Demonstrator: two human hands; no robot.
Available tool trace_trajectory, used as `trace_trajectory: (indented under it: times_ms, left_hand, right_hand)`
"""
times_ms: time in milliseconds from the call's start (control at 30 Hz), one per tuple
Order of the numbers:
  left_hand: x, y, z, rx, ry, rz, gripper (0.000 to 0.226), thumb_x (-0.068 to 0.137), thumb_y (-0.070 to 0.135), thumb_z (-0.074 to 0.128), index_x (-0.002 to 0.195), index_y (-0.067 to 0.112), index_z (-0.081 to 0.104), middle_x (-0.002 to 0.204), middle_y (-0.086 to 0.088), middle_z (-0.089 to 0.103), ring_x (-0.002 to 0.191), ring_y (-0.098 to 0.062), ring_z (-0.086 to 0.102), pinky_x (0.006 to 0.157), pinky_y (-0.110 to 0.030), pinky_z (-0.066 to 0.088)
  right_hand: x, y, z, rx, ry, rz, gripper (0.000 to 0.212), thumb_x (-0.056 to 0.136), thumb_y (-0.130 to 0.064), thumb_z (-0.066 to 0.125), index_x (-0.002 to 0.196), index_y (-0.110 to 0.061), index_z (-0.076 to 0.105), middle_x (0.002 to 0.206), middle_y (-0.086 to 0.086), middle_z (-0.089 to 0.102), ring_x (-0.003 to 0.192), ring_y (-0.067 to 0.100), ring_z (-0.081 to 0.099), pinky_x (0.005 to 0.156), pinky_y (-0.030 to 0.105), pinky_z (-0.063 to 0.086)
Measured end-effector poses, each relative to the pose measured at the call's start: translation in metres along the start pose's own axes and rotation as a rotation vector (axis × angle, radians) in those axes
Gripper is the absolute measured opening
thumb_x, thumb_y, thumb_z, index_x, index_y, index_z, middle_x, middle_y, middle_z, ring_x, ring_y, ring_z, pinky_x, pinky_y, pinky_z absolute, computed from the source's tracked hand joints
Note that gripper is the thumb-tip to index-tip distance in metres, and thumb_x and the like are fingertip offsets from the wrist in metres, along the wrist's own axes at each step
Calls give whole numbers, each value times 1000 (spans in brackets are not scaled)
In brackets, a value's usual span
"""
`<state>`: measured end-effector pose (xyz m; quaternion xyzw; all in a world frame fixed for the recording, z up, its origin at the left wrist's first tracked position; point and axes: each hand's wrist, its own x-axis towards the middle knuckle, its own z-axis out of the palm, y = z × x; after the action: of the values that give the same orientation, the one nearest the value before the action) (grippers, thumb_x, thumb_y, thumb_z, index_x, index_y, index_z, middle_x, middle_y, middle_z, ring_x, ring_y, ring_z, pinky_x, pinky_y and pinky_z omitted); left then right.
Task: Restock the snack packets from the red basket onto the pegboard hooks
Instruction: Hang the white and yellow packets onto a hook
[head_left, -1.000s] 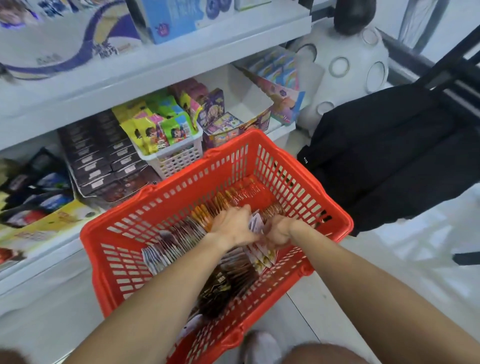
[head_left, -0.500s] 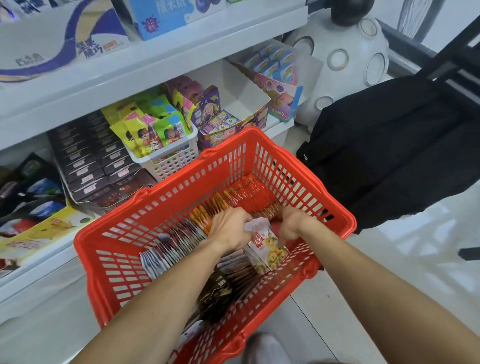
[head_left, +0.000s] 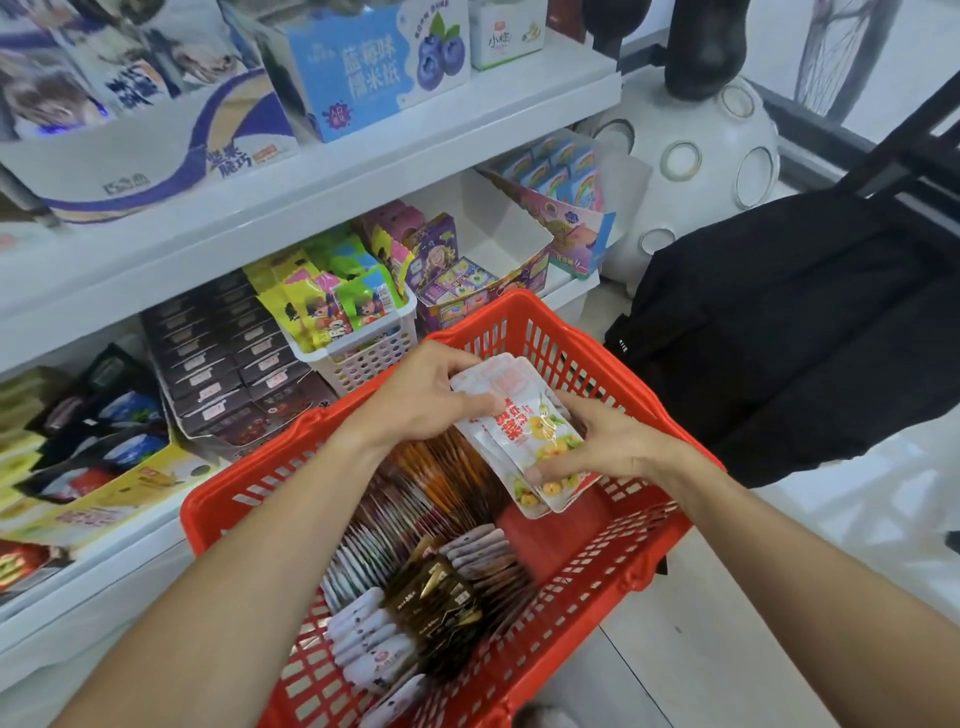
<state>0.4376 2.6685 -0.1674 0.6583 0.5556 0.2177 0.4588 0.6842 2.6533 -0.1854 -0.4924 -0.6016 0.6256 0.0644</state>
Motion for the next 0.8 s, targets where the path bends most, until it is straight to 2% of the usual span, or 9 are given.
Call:
trace_trajectory:
  times_ms: [100,167,233,300,400,500,633,700,800]
  left_hand:
    - [-6,3,-6,-189,38,-65,15,85,12,87,99,12,82,94,-1,82,89,-14,78,83,-32,63]
    - [-9,2,-3,-321,91,-128,16,85,8,85,101,10,81,94,-3,83,88,-16,79,78,-27,62]
    - [-10,2,5,-462,164,-213,14,85,6,84,97,9,81,93,-6,82,87,-21,80,80,-32,64]
    - [-11,3,13,-618,231,-300,12,84,8,85,95,8,81,92,-11,82,84,-27,79,80,-37,65]
    - [-18,8,21,-825,263,-356,16,86,16,84,99,8,81,93,-14,81,82,-29,79,71,-34,65]
    - [-28,19,25,-979,227,-338,24,93,24,80,113,11,78,102,-13,81,91,-28,80,74,-36,66]
    - [-52,40,22,-987,184,-275,30,94,23,78,123,21,75,113,-5,81,106,-23,78,90,-39,63]
    - [-71,68,11,-1017,224,-308,34,91,20,79,125,20,74,114,-2,81,108,-20,77,91,-36,61]
    - [-97,121,-21,-1150,299,-466,54,75,30,92,124,17,74,120,-7,79,113,-26,75,101,-45,57]
  right_hand:
    - [3,-2,15,191,14,-19,73,77,-20,90,141,-29,53,125,-3,74,114,16,71,101,36,55]
    - [4,-3,30,386,47,-19,75,75,-16,86,142,-26,53,126,0,74,116,19,71,101,38,55]
    - [5,-7,47,550,50,-10,66,78,-11,80,139,-21,57,124,4,75,114,22,72,95,36,58]
    - [8,-11,62,670,50,10,57,81,-9,77,135,-14,61,123,10,75,112,30,72,97,43,58]
    - [11,-17,72,756,101,34,50,83,-7,77,131,-9,65,122,15,74,112,34,72,96,46,59]
    - [8,-27,70,737,173,16,44,89,-1,72,131,-11,63,119,11,76,108,30,74,86,38,62]
    - [-12,-63,68,614,286,5,52,87,-1,75,134,-16,60,118,8,77,106,28,75,91,42,61]
    - [-35,-97,68,514,354,40,57,82,-7,83,132,-17,58,116,6,76,104,24,75,94,44,60]
    - [-81,-169,67,315,446,38,60,74,-27,93,122,-20,59,109,0,77,96,16,75,89,45,61]
